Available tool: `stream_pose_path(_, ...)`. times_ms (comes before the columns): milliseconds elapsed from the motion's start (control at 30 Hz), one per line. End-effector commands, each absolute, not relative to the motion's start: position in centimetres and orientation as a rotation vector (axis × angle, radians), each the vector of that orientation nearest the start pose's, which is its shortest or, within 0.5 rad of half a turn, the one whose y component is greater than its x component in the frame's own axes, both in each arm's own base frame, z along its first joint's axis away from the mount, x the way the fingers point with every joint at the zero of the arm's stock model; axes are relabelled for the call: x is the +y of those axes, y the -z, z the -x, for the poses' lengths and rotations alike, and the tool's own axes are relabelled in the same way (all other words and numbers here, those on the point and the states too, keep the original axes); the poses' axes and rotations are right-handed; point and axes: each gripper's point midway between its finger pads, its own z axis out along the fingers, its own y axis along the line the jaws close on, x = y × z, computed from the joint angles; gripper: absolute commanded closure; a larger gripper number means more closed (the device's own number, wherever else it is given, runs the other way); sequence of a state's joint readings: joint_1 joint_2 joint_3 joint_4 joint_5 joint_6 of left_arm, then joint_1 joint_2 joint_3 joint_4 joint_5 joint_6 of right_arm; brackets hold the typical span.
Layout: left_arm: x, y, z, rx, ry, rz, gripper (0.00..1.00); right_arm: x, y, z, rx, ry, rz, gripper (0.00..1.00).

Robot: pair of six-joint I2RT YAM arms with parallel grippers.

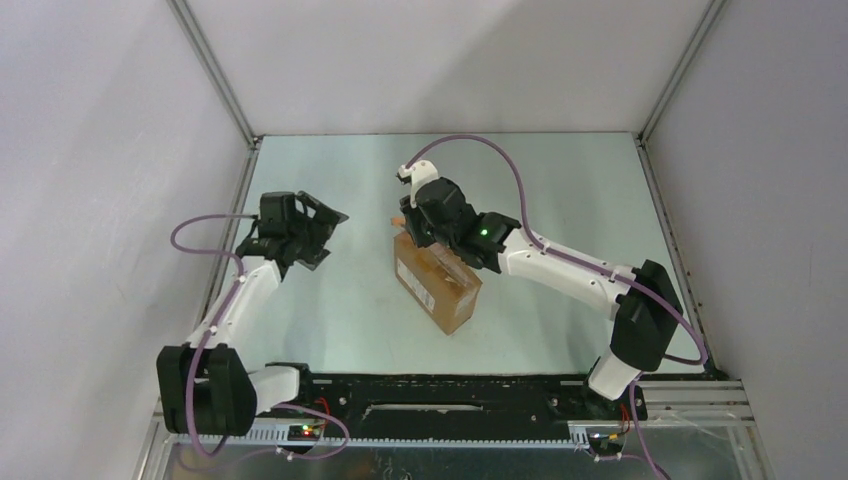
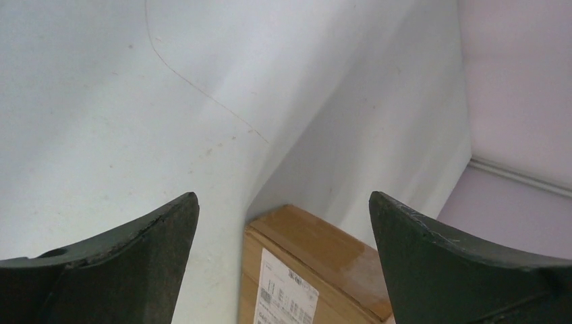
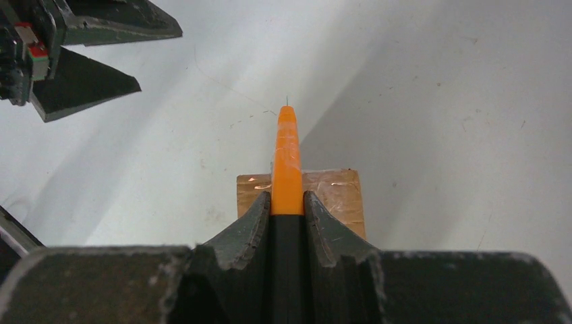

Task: Unpack the express box
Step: Cut the express box at the center of the board.

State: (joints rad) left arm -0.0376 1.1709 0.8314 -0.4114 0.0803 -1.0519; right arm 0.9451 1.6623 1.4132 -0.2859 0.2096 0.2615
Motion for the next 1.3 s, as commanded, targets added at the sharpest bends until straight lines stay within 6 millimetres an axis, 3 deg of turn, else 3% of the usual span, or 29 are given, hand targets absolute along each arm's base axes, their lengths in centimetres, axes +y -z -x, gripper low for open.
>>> stream_pose_path(0, -8.4, -18.9, -34.6, 2.108, 0.763, 1.03, 0.0, 37.9, -25.9, -31.4, 1.963, -0.515, 0.54, 1.0)
stream_pose_path(233, -10.7, -21.4, -34.7, 2.192, 0.654, 1.032, 0.0, 36.4, -29.8, -31.5, 1.897, -0.463, 0.507, 1.0)
stream_pose_path(433, -14.3, -22.7, -34.7, 2.368, 0.572, 0.984, 0.0, 32.3, -31.5, -31.3, 1.888, -0.333, 0.432, 1.0)
stream_pose_path(567, -15.6, -22.2, -34.4, 2.498, 0.351, 0.962, 0.0, 29.6, -31.6, -30.0, 1.89, -0.314, 0.411, 1.0)
stream_pose_path(867, -19.2, -21.7, -34.8, 2.664, 0.19, 0.849, 0.0, 26.6, -30.0, -27.8, 1.926, -0.313, 0.375, 1.0)
stream_pose_path(1267, -20.6, -19.8, -33.3, 2.774, 0.05, 0.777, 0.0, 25.5, -29.3, -26.7, 1.921, -0.356, 0.342, 1.0)
